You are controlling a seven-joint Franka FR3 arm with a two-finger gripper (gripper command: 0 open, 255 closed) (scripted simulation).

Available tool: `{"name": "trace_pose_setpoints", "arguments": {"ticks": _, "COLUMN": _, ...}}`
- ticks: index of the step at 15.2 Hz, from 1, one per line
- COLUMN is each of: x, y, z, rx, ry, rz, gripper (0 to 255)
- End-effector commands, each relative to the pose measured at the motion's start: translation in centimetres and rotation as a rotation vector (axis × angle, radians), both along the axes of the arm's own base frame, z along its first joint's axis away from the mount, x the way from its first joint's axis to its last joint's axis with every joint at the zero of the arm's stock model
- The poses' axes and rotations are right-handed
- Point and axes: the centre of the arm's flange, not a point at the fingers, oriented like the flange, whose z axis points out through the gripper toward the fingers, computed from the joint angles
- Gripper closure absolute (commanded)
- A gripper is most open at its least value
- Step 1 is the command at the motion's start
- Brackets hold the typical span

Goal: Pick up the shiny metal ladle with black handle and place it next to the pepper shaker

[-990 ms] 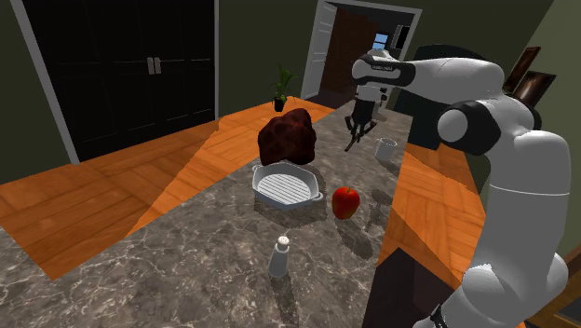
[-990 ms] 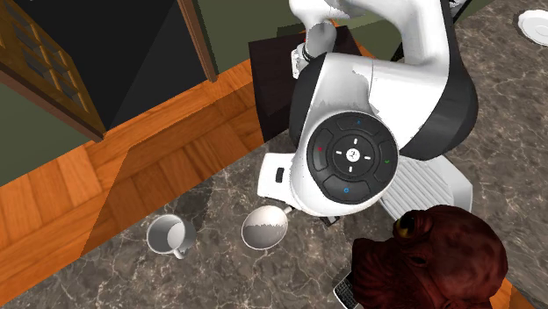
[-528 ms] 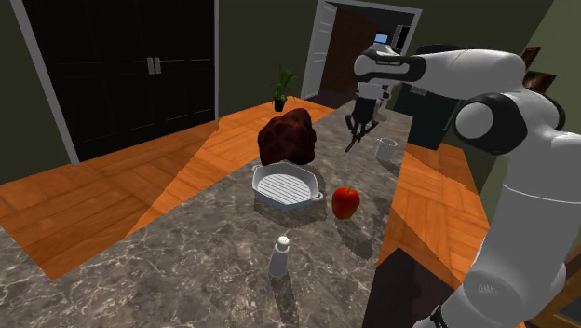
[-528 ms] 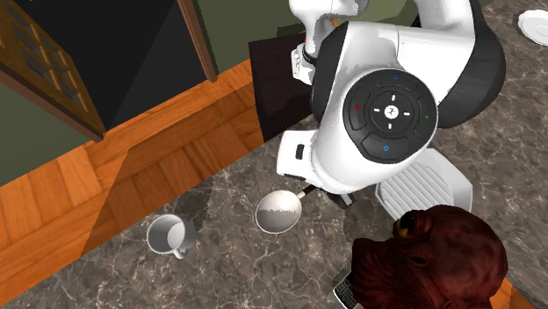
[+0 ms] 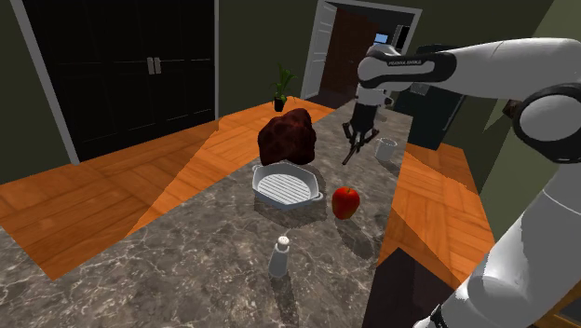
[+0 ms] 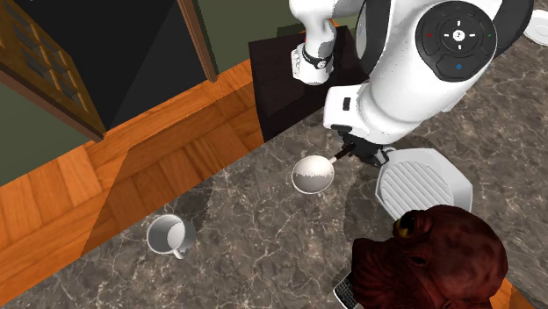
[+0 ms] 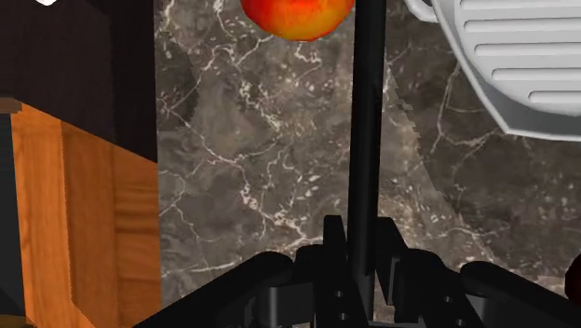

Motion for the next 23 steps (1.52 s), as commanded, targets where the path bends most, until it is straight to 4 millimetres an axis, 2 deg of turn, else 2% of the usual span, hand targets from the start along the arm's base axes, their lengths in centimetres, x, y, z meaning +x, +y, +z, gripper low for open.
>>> {"name": "trace_pose_setpoints", "arguments": {"ticks": 1, "x": -1.7, "y": 2.2, "z": 0.0, "rx": -0.001, "ry": 0.0, "rz": -0.001, "gripper": 255}}
{"name": "trace_pose_setpoints", "arguments": {"ticks": 23, "x": -17.9, "y": 26.3, "z": 0.0, "rx": -0.001, "ry": 0.0, "rz": -0.001, "gripper": 255}}
